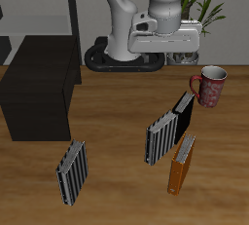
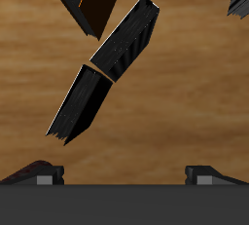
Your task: Place the black book flat on top of the shelf
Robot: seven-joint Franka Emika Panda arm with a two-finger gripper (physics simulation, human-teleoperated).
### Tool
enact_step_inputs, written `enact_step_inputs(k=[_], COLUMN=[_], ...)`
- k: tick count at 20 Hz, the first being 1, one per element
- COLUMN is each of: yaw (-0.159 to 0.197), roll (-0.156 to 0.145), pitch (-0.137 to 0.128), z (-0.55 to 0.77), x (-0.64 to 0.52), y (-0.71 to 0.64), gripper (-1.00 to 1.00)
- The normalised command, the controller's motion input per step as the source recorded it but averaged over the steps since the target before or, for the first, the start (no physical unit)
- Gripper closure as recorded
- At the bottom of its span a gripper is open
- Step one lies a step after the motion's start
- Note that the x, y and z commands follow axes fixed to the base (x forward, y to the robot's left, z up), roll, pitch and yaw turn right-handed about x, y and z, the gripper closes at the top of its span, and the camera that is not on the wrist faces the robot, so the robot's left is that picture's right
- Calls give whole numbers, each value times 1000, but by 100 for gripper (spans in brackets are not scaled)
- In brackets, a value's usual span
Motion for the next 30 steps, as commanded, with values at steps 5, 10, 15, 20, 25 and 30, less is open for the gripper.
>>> enact_step_inputs(k=[5, 10, 15, 20, 25, 30], yaw=[-35, -55, -28, -12, -16, -22], roll=[13, 38, 12, 8, -7, -6], pitch=[-28, -3, 13, -7, -4, 25], z=[-43, -333, -331, -250, -225, -239], x=[65, 187, 157, 124, 107, 108], y=[242, 322, 214, 96, 33, 48], gripper=[-100, -100, -100, -100, -100, -100])
